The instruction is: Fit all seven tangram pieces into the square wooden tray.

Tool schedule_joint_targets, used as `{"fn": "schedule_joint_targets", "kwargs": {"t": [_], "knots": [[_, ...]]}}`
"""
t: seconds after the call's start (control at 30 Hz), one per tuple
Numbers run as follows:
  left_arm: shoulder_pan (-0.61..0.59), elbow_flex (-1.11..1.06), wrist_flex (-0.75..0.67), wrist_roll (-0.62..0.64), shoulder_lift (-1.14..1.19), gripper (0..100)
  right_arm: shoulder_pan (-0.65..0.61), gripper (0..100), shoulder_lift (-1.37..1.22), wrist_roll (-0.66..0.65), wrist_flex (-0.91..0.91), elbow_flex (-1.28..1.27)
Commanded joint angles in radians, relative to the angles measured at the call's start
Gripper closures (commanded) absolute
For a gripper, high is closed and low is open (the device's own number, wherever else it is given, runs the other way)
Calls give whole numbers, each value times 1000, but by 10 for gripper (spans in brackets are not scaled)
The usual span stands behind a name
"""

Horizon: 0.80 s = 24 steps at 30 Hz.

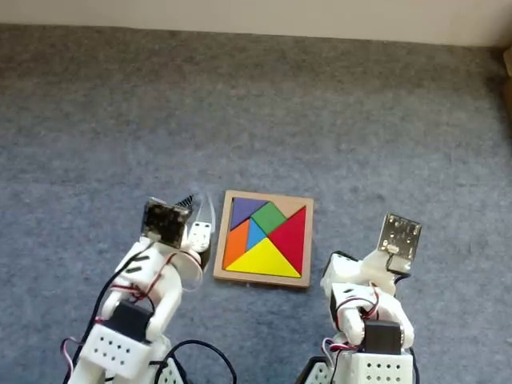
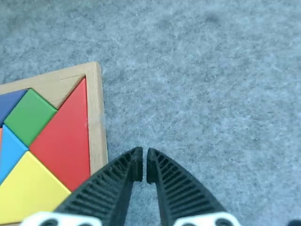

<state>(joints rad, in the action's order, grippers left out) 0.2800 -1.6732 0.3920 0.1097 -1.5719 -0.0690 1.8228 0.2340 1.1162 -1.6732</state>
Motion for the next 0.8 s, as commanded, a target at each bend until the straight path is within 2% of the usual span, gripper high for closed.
{"fn": "schedule_joint_targets", "kwargs": {"t": [0.0,0.33,0.57,0.7,0.77], "knots": [[-48,-30,91,9,-136,987,15,967,13,6,-1,-140],[-179,-24,420,11,-217,983,15,967,13,6,-1,-140],[-189,-24,643,11,-225,983,13,967,13,6,10,-140],[-194,-24,753,11,-225,983,13,967,13,6,131,-140],[-194,-24,813,14,-225,983,13,967,13,6,130,-140]]}}
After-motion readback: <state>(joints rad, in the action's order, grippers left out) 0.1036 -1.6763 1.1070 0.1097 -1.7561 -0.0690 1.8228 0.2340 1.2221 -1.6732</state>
